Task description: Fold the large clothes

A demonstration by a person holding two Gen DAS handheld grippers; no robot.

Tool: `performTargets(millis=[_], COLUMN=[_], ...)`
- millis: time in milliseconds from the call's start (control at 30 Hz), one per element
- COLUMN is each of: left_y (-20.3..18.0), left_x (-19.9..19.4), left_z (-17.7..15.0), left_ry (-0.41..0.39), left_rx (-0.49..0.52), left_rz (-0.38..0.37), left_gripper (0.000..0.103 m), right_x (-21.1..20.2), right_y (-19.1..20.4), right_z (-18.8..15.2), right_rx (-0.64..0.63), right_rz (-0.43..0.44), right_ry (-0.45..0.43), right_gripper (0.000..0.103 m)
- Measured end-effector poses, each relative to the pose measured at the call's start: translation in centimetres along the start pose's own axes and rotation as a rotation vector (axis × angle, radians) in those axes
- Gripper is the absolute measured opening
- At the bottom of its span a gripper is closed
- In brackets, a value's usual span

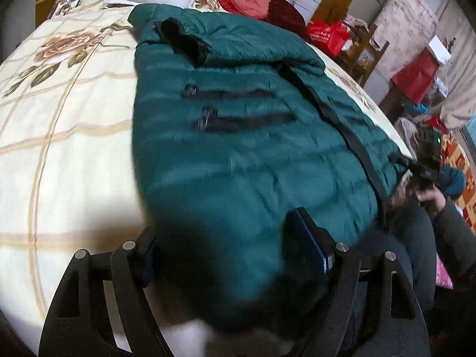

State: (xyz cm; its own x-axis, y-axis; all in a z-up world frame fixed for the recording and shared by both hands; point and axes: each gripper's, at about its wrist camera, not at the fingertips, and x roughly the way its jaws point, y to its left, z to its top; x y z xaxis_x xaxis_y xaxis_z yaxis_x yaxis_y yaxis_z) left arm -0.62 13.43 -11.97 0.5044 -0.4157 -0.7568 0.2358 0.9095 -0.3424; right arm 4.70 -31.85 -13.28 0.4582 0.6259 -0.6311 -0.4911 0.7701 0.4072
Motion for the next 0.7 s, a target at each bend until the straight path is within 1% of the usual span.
performTargets(millis=[133,267,333,400,467,500,533,567,600,633,667,700], left_y=[0.5,0.3,0.5,0.7,0.7,0.7,0.8,1.0,1.2,1.5,1.8,2.0], left_x=[1.0,0.4,0.0,0.0,0.1,0.2,0.2,0.3,0.3,0.2,0.1,0.0], left_z=[1.5,0.6,0.1,-0.1,0.1,0.3,0.4,0.5,0.5,0.6,0.6,0.5], left_ry=[-0.007,-0.017,-0.036,-0.058,-0.08,-0.086,-0.094,-0.108,-0.116,-0.124,-0.128,-0.133], left_rx=[-0.054,-0.058,-0.068,-0.089,-0.123,-0.146,-0.165,-0.189,-0.203,-0.224,-0.251,-0.278], left_rz=[-0.03,-0.026,-0.028,-0.032,-0.019,-0.008,-0.003,-0.001,0.002,0.0,-0.008,-0.013], left_gripper=[0.078,0.078,0.077,0.077,0.077,0.077,0.077,0.077,0.077,0.077,0.077,0.069], right_x=[0.3,0.0,-0.3,-0.5,-0.4,-0.2,0.0,0.4,0.5,0.6,0.5,0.3], right_y=[-0.8,-0.9,-0.9,-1.3,-1.7,-1.6,-1.3,-0.9,-0.5,-0.5,-0.8,-1.2], right_z=[0.7,0.4,0.1,0.2,0.7,0.9,1.0,1.1,1.0,0.9,0.8,0.6], right_rx=[0.051,0.054,0.063,0.092,0.128,0.126,0.105,0.077,0.055,0.052,0.065,0.085], right_rz=[0.001,0.006,0.02,0.044,0.059,0.057,0.046,0.024,-0.001,-0.005,0.0,0.009], right_ry=[-0.016,-0.033,-0.035,-0.034,-0.029,-0.025,-0.025,-0.024,-0.031,-0.038,-0.054,-0.066], right_gripper=[0.098,0.099,0.099,0.099,0.099,0.096,0.084,0.078,0.068,0.064,0.062,0.058])
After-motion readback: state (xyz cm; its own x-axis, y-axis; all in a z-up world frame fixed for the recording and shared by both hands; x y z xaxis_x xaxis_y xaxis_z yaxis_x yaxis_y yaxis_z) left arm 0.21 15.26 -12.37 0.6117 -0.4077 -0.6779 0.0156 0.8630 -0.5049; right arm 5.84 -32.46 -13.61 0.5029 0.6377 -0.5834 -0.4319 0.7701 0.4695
